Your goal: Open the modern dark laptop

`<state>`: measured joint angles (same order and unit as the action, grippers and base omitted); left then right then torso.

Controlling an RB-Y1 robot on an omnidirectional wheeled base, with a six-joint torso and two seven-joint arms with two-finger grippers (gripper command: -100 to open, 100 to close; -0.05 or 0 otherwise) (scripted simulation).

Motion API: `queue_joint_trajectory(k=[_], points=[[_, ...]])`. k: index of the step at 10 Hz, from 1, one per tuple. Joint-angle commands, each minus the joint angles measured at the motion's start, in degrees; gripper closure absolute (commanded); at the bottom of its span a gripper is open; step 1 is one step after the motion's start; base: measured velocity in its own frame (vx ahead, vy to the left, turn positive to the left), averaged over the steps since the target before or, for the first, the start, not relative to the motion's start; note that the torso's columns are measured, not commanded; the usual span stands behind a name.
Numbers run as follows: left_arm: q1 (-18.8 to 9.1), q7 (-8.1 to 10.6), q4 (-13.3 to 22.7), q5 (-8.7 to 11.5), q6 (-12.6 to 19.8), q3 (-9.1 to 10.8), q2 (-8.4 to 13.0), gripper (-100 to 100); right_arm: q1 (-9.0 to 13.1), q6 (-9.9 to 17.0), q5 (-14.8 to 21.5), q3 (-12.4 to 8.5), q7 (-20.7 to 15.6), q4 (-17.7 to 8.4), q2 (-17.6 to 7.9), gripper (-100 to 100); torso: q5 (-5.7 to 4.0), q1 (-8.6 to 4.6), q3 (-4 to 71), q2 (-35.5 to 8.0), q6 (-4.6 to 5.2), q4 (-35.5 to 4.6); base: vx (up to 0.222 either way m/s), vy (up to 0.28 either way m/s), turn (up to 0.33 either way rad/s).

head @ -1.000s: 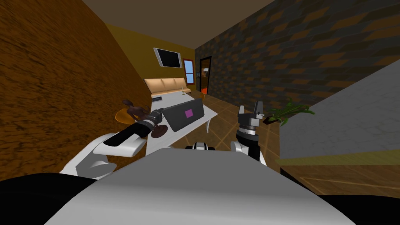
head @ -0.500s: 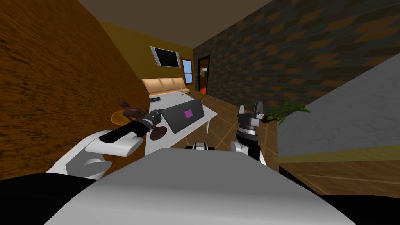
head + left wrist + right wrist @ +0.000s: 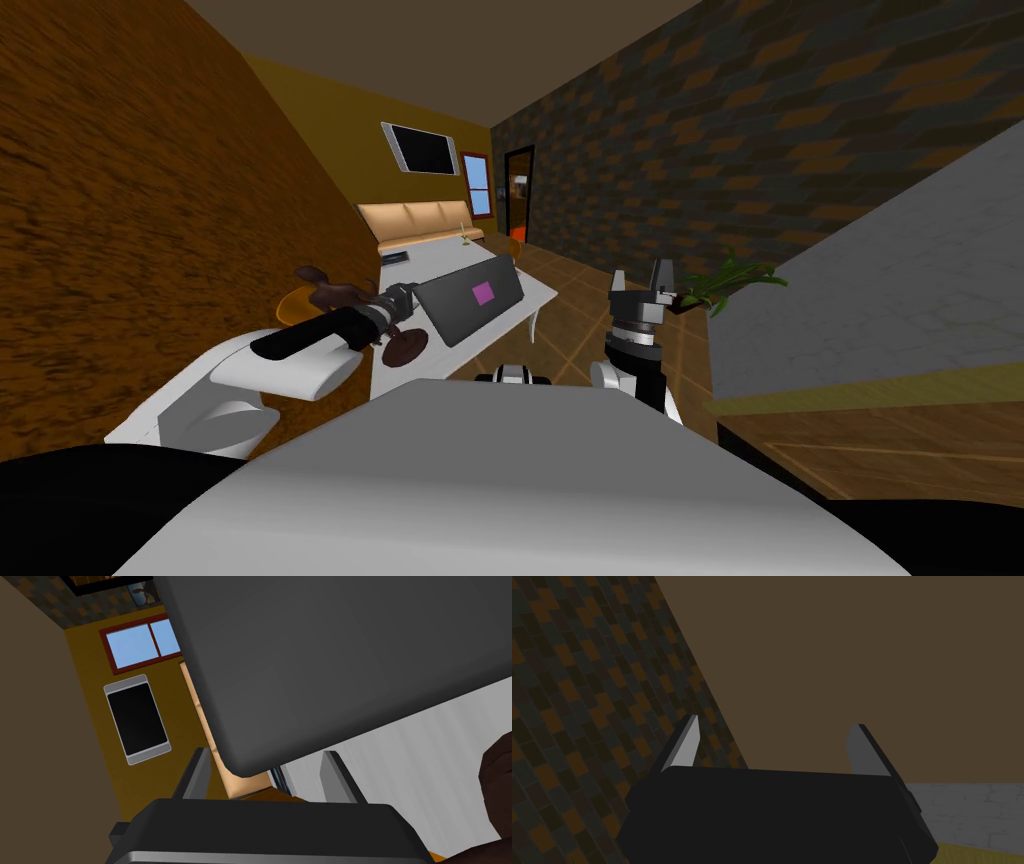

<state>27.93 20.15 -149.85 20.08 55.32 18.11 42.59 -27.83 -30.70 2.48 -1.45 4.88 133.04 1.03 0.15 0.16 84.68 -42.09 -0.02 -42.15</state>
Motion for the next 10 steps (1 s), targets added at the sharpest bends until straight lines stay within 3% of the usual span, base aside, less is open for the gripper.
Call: queue_joint_trajectory(k=[1, 2, 5, 6, 8, 9, 10], points=[[-0.13, 2.64, 0.06, 4.14, 3.83, 0.97, 1.54, 100, 0.0, 0.0, 0.0, 0.0, 0.0, 0.0, 0.0, 0, -0.02, 0.0, -0.03, -0.04, 0.01, -0.02, 0.047, 0.073, -0.065], [-0.13, 2.64, 0.06, 4.38, 3.83, 0.97, 1.54, 100, 0.0, 0.0, 0.0, 0.0, 0.0, 0.0, 0.0, 0, -0.02, 0.02, -0.03, -0.05, 0.01, -0.02, 0.038, 0.053, -0.031], [-0.52, 6.08, 0.03, 9.56, 8.71, 2.24, 3.67, 100, 0.0, 0.0, 0.0, 0.0, 0.0, 0.0, 0.0, 0, -0.1, -0.19, -0.17, -0.25, 0.03, -0.1, 0.044, 0.066, -0.055], [-0.52, 6.08, 0.03, 10.04, 8.86, 2.24, 3.67, 100, 0.0, 0.0, 0.0, 0.0, 0.0, 0.0, 0.0, 0, -0.12, -0.19, -0.17, -0.28, 0.01, -0.13, 0.039, 0.055, -0.03], [-0.78, 8.38, 0.01, 13.82, 12.21, 3.1, 5.09, 100, 0.0, 0.0, 0.0, 0.0, 0.0, 0.0, 0.0, 0, -0.13, -0.28, -0.18, -0.29, 0.02, -0.12, 0.044, 0.057, -0.047], [-1.01, 7.56, 0.22, 12.62, 11.12, 2.87, 4.83, 100, 0.0, 0.0, 0.0, 0.0, 0.0, 0.0, 0.0, 0, -0.13, -0.25, -0.14, -0.23, 0.07, -0.13, 0.019, 0.032, -0.011], [-0.36, 9.21, 0.44, 14.89, 12.95, 1.96, 4.21, 100, 0.0, 0.0, 0.0, 0.0, 0.0, 0.0, 0.0, 0, -0.18, -0.33, -0.14, -0.25, 0.05, -0.15, 0.065, 0.081, -0.073]])
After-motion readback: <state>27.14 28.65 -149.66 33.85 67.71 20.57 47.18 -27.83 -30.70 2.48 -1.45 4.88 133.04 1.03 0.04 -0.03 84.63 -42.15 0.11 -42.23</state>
